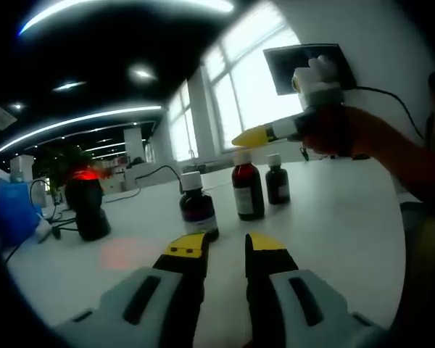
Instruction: Rotate the medicine bottle to make it face forward pick up the medicine bottle inspect the drug traceability code place the medicine on the table
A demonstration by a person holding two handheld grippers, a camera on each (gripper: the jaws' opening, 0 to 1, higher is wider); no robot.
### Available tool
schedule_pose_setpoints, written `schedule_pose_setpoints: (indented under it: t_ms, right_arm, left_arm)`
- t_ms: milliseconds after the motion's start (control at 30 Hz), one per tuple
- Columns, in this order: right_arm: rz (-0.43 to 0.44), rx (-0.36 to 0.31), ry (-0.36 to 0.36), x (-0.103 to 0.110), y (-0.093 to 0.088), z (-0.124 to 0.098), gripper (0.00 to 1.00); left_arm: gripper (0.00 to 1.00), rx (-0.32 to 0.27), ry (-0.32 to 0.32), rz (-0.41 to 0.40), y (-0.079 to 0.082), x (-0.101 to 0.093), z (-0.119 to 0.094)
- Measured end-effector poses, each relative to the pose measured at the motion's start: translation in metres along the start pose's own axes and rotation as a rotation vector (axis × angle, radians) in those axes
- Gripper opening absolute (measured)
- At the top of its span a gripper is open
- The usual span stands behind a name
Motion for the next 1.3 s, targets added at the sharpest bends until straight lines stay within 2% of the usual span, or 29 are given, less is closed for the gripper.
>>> schedule_pose_setpoints:
  t_ms: [100,367,700,867,1167,1300]
  right_arm:
    - [0.017,-0.015,0.045,0.000,-0.001,0.000,0.20]
    - [0.052,-0.028,0.090,-0.004,-0.009,0.002,0.20]
    - [0.042,0.000,0.147,0.002,-0.015,0.009,0.20]
    - [0.040,0.019,0.150,0.000,-0.020,0.011,0.18]
    - [0.045,0.003,0.141,0.000,-0.021,0.010,0.16]
    - [0.029,0.005,0.115,0.002,-0.021,0.010,0.16]
  left_arm:
    - [0.13,0.000,0.000,0.001,0.000,0.000,0.000]
    - [0.13,0.002,0.000,0.003,0.001,0.000,0.000]
    - [0.13,0.003,0.001,0.004,0.001,0.000,0.000]
    - [0.13,0.004,0.002,0.007,0.000,0.000,0.000]
    - [0.13,0.004,0.003,0.008,0.000,0.001,0.000]
    - [0.13,0.004,0.004,0.010,0.000,0.001,0.000]
Point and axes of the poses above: the point that each gripper's makers call its tool centre point, and the gripper's own axes: z roughly forward along the fingers, x roughly to its left, y roughly out of its top, the point moved 1 cm from there along -z, roughly backward along the fingers, and after that the axes turned 11 degrees about y, right-handed, at the moved point
